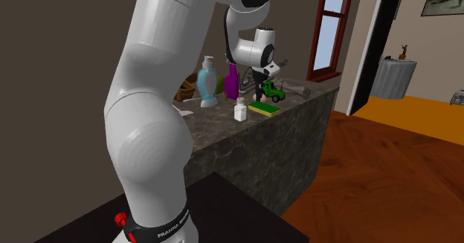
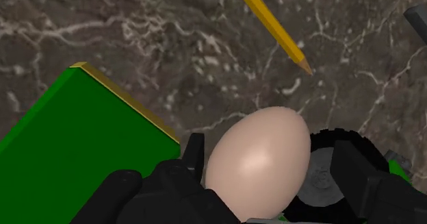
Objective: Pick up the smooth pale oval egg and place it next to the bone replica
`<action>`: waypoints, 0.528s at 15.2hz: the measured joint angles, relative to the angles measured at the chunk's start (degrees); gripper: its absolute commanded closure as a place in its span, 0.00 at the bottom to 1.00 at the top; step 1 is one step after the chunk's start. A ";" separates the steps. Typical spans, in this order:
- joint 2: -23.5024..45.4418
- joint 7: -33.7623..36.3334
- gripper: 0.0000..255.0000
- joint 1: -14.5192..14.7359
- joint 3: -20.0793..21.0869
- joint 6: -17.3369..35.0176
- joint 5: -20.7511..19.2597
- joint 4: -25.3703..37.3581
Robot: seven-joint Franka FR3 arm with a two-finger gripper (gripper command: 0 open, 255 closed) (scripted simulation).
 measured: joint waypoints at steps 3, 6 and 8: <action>0.01 0.00 0.00 0.01 0.00 0.00 -0.01 0.01; -0.73 -0.26 0.00 -0.37 0.33 -0.45 0.44 -0.25; -3.60 -1.38 0.00 -1.89 1.59 -2.16 2.27 -1.18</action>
